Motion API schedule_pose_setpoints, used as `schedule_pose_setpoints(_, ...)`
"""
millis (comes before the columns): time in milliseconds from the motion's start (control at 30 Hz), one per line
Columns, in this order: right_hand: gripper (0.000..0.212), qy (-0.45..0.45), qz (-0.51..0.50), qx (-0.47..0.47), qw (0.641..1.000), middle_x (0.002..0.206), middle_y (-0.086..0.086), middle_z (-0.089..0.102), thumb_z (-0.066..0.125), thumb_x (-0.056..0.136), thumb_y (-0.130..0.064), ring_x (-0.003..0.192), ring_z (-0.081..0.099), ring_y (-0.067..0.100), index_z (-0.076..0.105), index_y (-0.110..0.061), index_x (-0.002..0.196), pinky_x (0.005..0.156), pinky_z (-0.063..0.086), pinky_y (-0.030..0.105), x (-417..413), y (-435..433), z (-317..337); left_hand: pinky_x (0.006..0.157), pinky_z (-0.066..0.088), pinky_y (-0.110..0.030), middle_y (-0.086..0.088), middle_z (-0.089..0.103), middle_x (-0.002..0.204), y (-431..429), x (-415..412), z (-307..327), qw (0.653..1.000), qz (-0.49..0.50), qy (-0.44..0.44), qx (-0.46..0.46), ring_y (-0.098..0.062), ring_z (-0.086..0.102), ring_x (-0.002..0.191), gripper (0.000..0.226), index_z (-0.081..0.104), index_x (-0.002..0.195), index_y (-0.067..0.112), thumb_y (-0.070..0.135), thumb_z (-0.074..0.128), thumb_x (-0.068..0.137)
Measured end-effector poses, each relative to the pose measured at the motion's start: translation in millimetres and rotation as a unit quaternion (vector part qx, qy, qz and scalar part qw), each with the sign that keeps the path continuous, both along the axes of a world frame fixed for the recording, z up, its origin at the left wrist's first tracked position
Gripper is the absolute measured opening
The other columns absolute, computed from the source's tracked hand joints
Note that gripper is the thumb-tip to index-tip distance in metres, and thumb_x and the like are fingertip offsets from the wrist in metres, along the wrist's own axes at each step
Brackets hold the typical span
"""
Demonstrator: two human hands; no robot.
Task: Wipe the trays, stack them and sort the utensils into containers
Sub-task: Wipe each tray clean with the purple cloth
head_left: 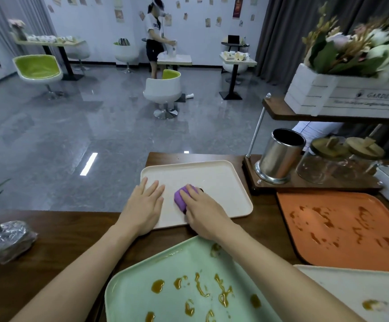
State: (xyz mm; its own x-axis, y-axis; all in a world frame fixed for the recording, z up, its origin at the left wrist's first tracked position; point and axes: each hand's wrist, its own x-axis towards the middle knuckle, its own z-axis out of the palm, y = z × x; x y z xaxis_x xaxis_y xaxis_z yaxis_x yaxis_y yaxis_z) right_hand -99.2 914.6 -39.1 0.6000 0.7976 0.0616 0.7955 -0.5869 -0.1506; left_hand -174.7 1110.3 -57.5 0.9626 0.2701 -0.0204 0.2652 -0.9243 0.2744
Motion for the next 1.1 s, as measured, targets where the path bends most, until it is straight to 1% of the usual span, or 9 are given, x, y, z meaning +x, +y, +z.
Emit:
schedule_pose_setpoints(67, 0.057, 0.001, -0.032, -0.015, 0.999, 0.163, 0.015, 0.021, 0.04, 0.099, -0.02, 0.149, 0.02, 0.032, 0.028, -0.008, 0.154, 0.122, 0.017, 0.035, 3, -25, 3, 0.128, -0.001, -0.043, 0.005, 0.009, 0.171, 0, -2, 0, 1.0, 0.008, 0.0, 0.005, -0.025, -0.011, 0.158, 0.054, 0.021, 0.163, 0.028, 0.041, 0.017, 0.11)
schedule_pose_setpoints(233, 0.048, -0.023, -0.116, -0.025, 0.993, 0.15, 0.015, 0.038, 0.041, 0.096, -0.019, 0.136, 0.038, 0.032, 0.04, -0.008, 0.143, 0.112, 0.031, 0.037, 31, -79, 6, 0.127, 0.003, -0.051, 0.003, 0.01, 0.171, 2, -10, 0, 0.999, 0.016, 0.015, 0.032, -0.036, -0.003, 0.157, 0.053, 0.02, 0.162, 0.032, 0.039, 0.014, 0.11)
schedule_pose_setpoints(367, 0.032, -0.045, -0.116, -0.012, 0.992, 0.124, 0.01, 0.051, 0.047, 0.086, -0.011, 0.114, 0.05, 0.031, 0.053, -0.012, 0.117, 0.096, 0.042, 0.038, 33, -77, -2, 0.128, 0.001, -0.048, -0.002, 0.0, 0.172, 10, -23, -5, 0.999, 0.035, -0.012, 0.001, -0.023, -0.003, 0.158, 0.054, 0.02, 0.162, 0.028, 0.041, 0.017, 0.11)
schedule_pose_setpoints(567, 0.021, -0.037, -0.132, 0.033, 0.99, 0.114, 0.006, 0.05, 0.046, 0.083, -0.009, 0.103, 0.049, 0.028, 0.051, -0.016, 0.102, 0.09, 0.038, 0.035, 30, -64, -4, 0.128, -0.002, -0.042, -0.003, -0.002, 0.172, 10, -27, -9, 0.998, 0.057, -0.023, -0.011, -0.016, -0.002, 0.158, 0.063, 0.004, 0.164, 0.012, 0.041, 0.016, 0.11)
schedule_pose_setpoints(700, 0.028, -0.013, -0.069, 0.029, 0.997, 0.127, 0.011, 0.047, 0.044, 0.086, -0.011, 0.114, 0.045, 0.032, 0.05, -0.01, 0.113, 0.1, 0.033, 0.036, 13, -6, -3, 0.128, -0.002, -0.042, -0.003, 0.001, 0.172, 10, -26, -10, 0.998, 0.06, -0.029, -0.011, -0.016, 0.0, 0.158, 0.062, 0.007, 0.164, 0.011, 0.04, 0.017, 0.11)
schedule_pose_setpoints(833, 0.032, 0.025, -0.024, 0.04, 0.999, 0.132, 0.011, 0.047, 0.038, 0.089, -0.018, 0.121, 0.044, 0.032, 0.05, -0.012, 0.119, 0.107, 0.035, 0.037, -12, 67, -2, 0.128, -0.001, -0.042, -0.001, 0.006, 0.172, 8, -27, -10, 0.996, 0.071, -0.044, -0.005, -0.015, 0.003, 0.158, 0.061, 0.011, 0.164, 0.015, 0.043, 0.014, 0.11)
schedule_pose_setpoints(933, 0.059, 0.039, 0.014, 0.035, 0.999, 0.147, 0.014, 0.044, 0.018, 0.092, -0.027, 0.138, 0.035, 0.032, 0.046, -0.009, 0.14, 0.116, 0.028, 0.038, -27, 88, -5, 0.128, 0.003, -0.046, 0.0, 0.019, 0.17, 7, -30, -10, 0.994, 0.085, -0.068, 0.016, -0.018, 0.008, 0.158, 0.065, 0.019, 0.163, 0.016, 0.044, 0.003, 0.106)
schedule_pose_setpoints(1000, 0.05, 0.052, 0.027, 0.036, 0.998, 0.153, 0.014, 0.039, 0.032, 0.097, -0.021, 0.141, 0.032, 0.032, 0.045, -0.007, 0.143, 0.117, 0.026, 0.035, -30, 77, 0, 0.128, 0.004, -0.048, 0.0, 0.022, 0.169, 6, -32, -8, 0.994, 0.088, -0.063, 0.016, -0.02, 0.009, 0.158, 0.069, 0.022, 0.162, 0.017, 0.044, 0.001, 0.103)
schedule_pose_setpoints(1100, 0.044, 0.063, 0.038, 0.06, 0.996, 0.153, 0.01, 0.038, 0.045, 0.096, -0.014, 0.139, 0.034, 0.029, 0.049, -0.01, 0.14, 0.112, 0.033, 0.037, -24, 50, 0, 0.127, 0.005, -0.051, 0.001, 0.025, 0.168, 5, -33, -8, 0.993, 0.099, -0.062, 0.024, -0.021, 0.01, 0.158, 0.058, 0.024, 0.161, 0.018, 0.041, 0.011, 0.109)
